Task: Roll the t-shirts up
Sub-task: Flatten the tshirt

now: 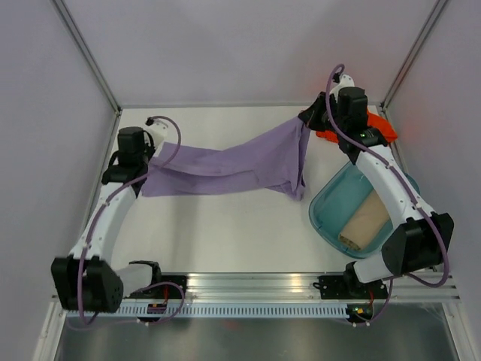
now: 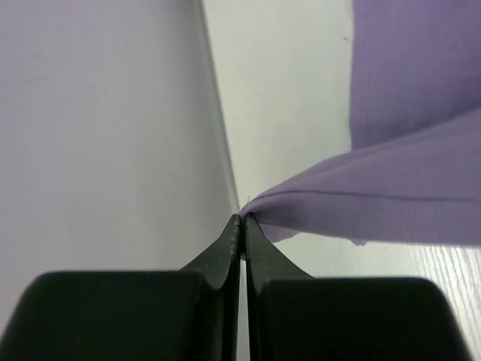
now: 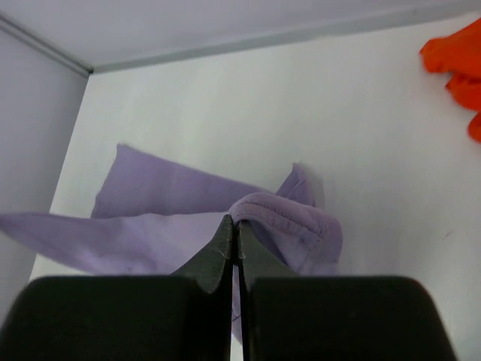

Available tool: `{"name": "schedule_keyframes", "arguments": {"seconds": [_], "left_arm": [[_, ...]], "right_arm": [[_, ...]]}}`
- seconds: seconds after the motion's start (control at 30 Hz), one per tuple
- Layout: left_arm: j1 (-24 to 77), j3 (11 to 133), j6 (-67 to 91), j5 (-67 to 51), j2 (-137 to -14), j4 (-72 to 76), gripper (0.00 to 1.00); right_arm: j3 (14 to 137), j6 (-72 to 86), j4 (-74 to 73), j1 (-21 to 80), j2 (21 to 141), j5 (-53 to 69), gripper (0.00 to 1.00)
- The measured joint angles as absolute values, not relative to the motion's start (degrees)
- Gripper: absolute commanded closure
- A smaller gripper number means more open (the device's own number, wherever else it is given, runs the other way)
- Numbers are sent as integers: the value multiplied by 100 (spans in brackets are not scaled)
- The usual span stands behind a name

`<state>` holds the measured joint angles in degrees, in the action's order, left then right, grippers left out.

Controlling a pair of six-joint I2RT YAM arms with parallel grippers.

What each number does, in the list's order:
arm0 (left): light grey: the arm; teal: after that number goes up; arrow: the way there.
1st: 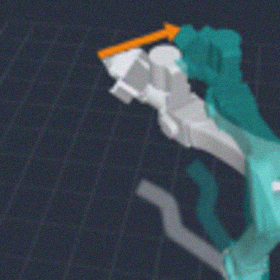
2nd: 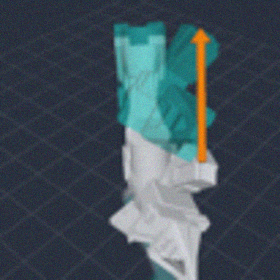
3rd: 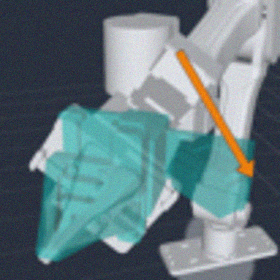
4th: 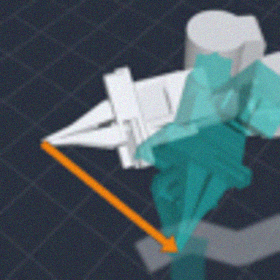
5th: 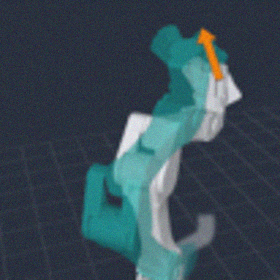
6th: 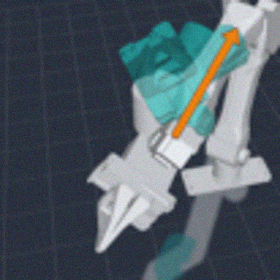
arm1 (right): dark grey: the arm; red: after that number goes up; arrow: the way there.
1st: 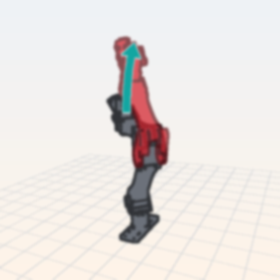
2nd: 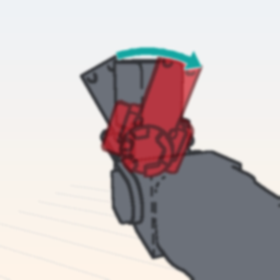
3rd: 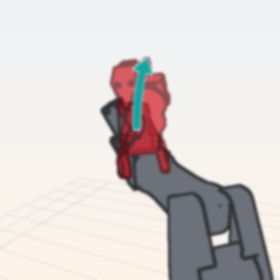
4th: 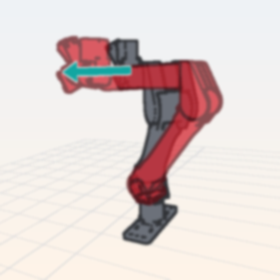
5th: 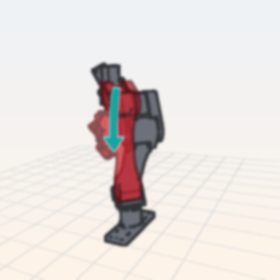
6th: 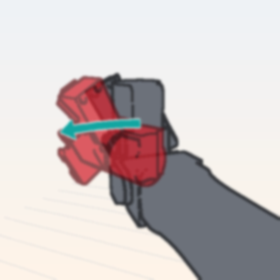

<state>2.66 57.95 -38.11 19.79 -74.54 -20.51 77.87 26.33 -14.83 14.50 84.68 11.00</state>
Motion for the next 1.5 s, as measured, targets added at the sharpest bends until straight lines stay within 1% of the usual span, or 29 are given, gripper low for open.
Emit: {"name": "schedule_keyframes", "arguments": {"seconds": [0.13,0.23,0.4,0.57,0.7,0.83,1.0,1.13,1.27,1.37,1.43,1.5], "left_arm": [[303,5841,-3820,1957,-5782,-2519,98],[303,6217,-3815,1946,-5081,-3188,98],[303,7629,-3813,2062,-4845,-3935,98],[303,8399,-3815,2300,-4875,-4025,98],[303,8556,-3811,2399,-5256,-4010,98],[303,9063,-3704,2397,-6198,-4010,98],[303,10272,-3483,2394,-7323,-4060,98],[303,11048,-3385,2397,-7542,-3968,98],[298,11378,-3367,2460,-7542,-3704,98],[283,11382,-3341,2497,-7540,-3489,98],[270,11198,-3308,2464,-7489,-3317,98],[261,10718,-3282,2333,-7293,-3157,98]], "right_arm": [[8103,2655,-1564,1282,8068,993,100],[8114,2655,-1710,1328,7354,963,100],[8230,2655,-1863,1334,6366,958,100],[8534,2655,-1929,1334,6090,952,100],[8825,2665,-1911,1334,6477,969,100],[9568,2829,-1756,1326,7671,1260,100],[11323,3186,-2018,1238,9758,1614,100],[12833,3483,-2388,1149,10847,1772,99],[13526,3997,-2252,812,10954,2137,100],[13524,4294,-1881,370,10722,2355,100],[13028,4355,-1614,130,10366,2399,100],[12324,4377,-1437,34,9931,2421,100]]}}
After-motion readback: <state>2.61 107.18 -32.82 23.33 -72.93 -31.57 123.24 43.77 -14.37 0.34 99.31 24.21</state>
